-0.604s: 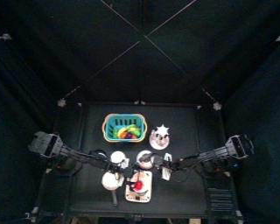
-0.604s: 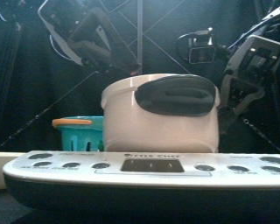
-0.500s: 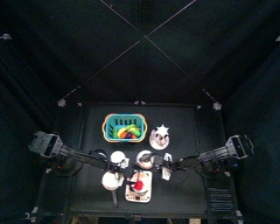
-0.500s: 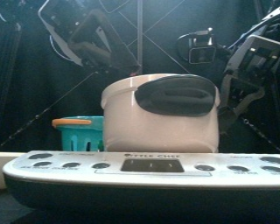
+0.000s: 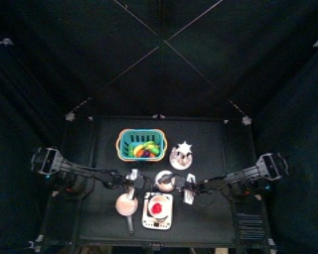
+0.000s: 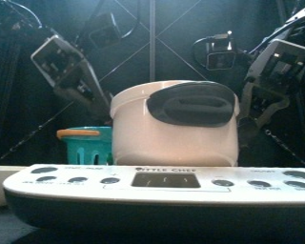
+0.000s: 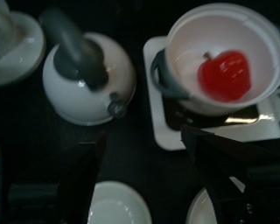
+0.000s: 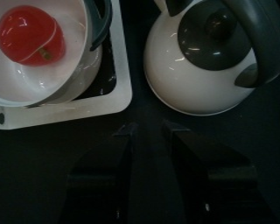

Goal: Grab pot lid

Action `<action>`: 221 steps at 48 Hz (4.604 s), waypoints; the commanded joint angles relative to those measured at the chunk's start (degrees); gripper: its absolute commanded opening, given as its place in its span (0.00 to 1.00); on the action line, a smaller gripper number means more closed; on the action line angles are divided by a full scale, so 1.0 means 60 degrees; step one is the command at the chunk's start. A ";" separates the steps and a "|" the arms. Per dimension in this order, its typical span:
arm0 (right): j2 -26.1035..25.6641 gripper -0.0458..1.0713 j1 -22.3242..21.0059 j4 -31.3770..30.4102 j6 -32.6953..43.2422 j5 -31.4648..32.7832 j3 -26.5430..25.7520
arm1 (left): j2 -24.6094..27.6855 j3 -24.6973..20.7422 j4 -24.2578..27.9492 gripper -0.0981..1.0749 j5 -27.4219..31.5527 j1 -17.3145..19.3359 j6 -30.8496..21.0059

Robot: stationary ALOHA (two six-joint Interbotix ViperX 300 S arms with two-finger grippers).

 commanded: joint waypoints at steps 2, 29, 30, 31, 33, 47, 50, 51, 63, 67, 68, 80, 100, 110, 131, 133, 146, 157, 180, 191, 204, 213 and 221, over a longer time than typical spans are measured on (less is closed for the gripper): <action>-0.0103 0.68 0.0000 -0.0015 0.0000 -0.0029 -0.0073 | 0.0000 0.0146 -0.0161 0.94 0.0352 0.0322 -0.0015; -0.0015 0.68 -0.0015 0.0000 0.0015 -0.0029 -0.0059 | 0.0146 0.0425 -0.0659 0.94 0.1758 0.0659 -0.0015; -0.0015 0.68 0.0000 0.0000 0.0015 -0.0029 -0.0073 | 0.0117 0.0425 -0.0688 0.94 0.1831 0.0645 -0.0015; -0.0015 0.68 -0.0015 0.0000 0.0015 -0.0029 -0.0073 | 0.0088 0.0410 -0.0732 0.94 0.1890 0.0645 -0.0015; -0.0015 0.68 0.0000 0.0000 0.0015 -0.0029 -0.0073 | 0.0015 0.0425 -0.0806 0.94 0.2036 0.0645 -0.0015; -0.0015 0.68 -0.0015 0.0000 0.0015 -0.0029 -0.0059 | -0.0938 0.0688 -0.1084 0.94 0.3164 0.0615 -0.0029; -0.0015 0.68 0.0000 0.0029 0.0015 -0.0029 -0.0073 | -0.1143 0.0835 -0.1172 0.94 0.3472 0.0615 -0.0044; -0.0015 0.68 -0.0015 0.0029 0.0015 -0.0029 -0.0059 | -0.1245 0.0908 -0.1216 0.94 0.3677 0.0615 -0.0044; 0.0059 0.68 -0.0059 -0.0015 0.0015 -0.0073 -0.0059 | -0.2197 0.1318 -0.1494 0.93 0.5127 0.0615 -0.0132; 0.0088 0.68 -0.0073 -0.0015 0.0015 -0.0073 -0.0073 | -0.2563 0.1392 -0.1436 0.93 0.5361 0.0645 -0.0249; 0.0088 0.68 -0.0073 0.0000 0.0015 -0.0073 -0.0073 | -0.2651 0.1421 -0.1406 0.93 0.5420 0.0645 -0.0278; 0.0088 0.68 -0.0088 -0.0015 0.0000 -0.0073 -0.0103 | -0.3413 0.2227 -0.1069 0.93 0.5728 0.0820 -0.0908; 0.0088 0.68 -0.0146 -0.0015 -0.0015 -0.0073 -0.0073 | -0.3647 0.2783 -0.0718 0.93 0.5640 0.1450 -0.1201; 0.0088 0.68 -0.0132 -0.0029 -0.0015 -0.0073 -0.0044 | -0.3589 0.2783 -0.0732 0.93 0.5640 0.1670 -0.1201; 0.0088 0.68 -0.0132 -0.0015 -0.0015 -0.0073 -0.0044 | -0.2593 0.2563 -0.0864 0.93 0.5801 0.1714 -0.1187; 0.0103 0.68 -0.0146 -0.0029 -0.0015 -0.0073 -0.0044 | -0.2505 0.2563 -0.0850 0.93 0.5815 0.1714 -0.1201; 0.0103 0.68 -0.0132 -0.0015 -0.0015 -0.0073 -0.0044 | -0.2329 0.2520 -0.0864 0.85 0.5874 0.1729 -0.1201; 0.0088 0.68 -0.0146 -0.0015 -0.0015 -0.0073 -0.0044 | -0.2329 0.2520 -0.0850 0.72 0.5874 0.1787 -0.1201; 0.0088 0.68 -0.0132 0.0015 -0.0015 -0.0073 -0.0044 | -0.3076 0.2300 -0.1025 0.70 0.5317 0.1670 -0.1187; 0.0088 0.68 -0.0132 -0.0015 -0.0029 -0.0073 -0.0073 | -0.4058 0.2300 -0.1406 0.70 0.5332 0.1377 -0.1187; 0.0088 0.68 -0.0205 -0.0029 -0.0059 -0.0073 -0.0073 | -0.4556 0.2212 -0.1523 0.70 0.4453 0.0630 -0.1143; 0.0088 0.68 -0.0220 -0.0029 -0.0059 -0.0073 -0.0103 | -0.4512 0.2109 -0.1494 0.70 0.4146 0.0366 -0.1157; 0.0088 0.68 -0.0220 0.0000 -0.0059 -0.0029 -0.0088 | -0.4497 0.2095 -0.1523 0.70 0.4175 0.0366 -0.1172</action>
